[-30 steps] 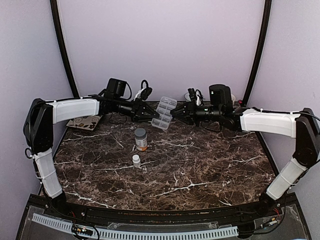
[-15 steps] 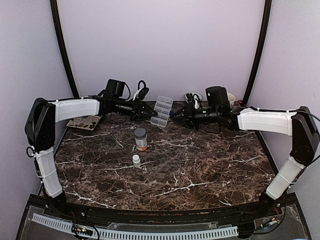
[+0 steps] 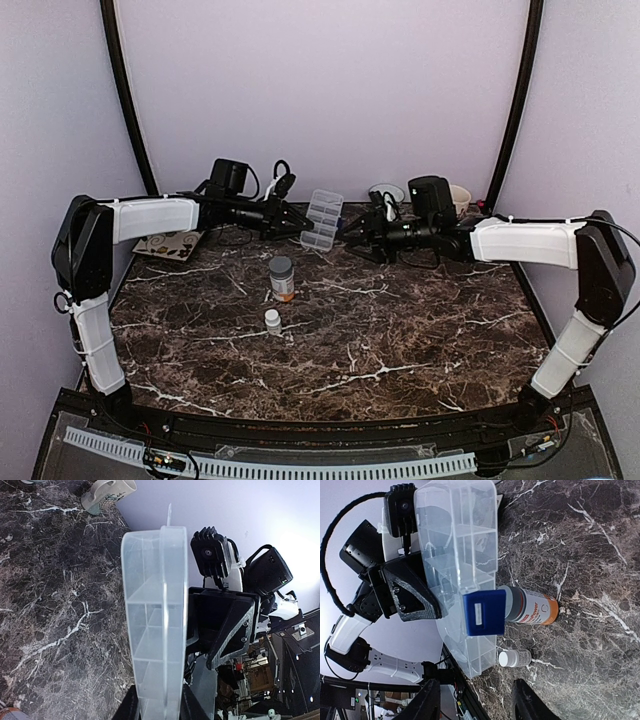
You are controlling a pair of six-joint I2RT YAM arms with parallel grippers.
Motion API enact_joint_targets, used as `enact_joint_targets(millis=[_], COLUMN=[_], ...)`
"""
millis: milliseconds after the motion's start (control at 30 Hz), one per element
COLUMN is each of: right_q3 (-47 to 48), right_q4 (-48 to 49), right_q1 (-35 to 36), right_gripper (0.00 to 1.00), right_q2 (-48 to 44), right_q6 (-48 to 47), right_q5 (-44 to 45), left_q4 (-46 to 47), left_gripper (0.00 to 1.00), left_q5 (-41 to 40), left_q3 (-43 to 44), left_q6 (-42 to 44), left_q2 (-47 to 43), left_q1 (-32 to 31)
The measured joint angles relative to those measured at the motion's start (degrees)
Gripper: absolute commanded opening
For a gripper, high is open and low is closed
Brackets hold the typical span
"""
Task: Sort the pills into containers
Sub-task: Open the lid of the pill container.
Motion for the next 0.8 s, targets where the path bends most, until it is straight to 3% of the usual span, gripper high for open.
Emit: enact_joint_targets(millis=[800], right_q3=[-0.1], right_q4=[9.2], right_q1=[-1.3], right_gripper=[0.47], right_q2=[2.6], right_q6=[2.4], right_q5=[-0.7], left_q4=[-2.0], left_gripper=[0.04], left_q5=[3.9], left_q3=[1.5], left_q6=[0.7], left_q2=[0.3], left_q1=[-1.0])
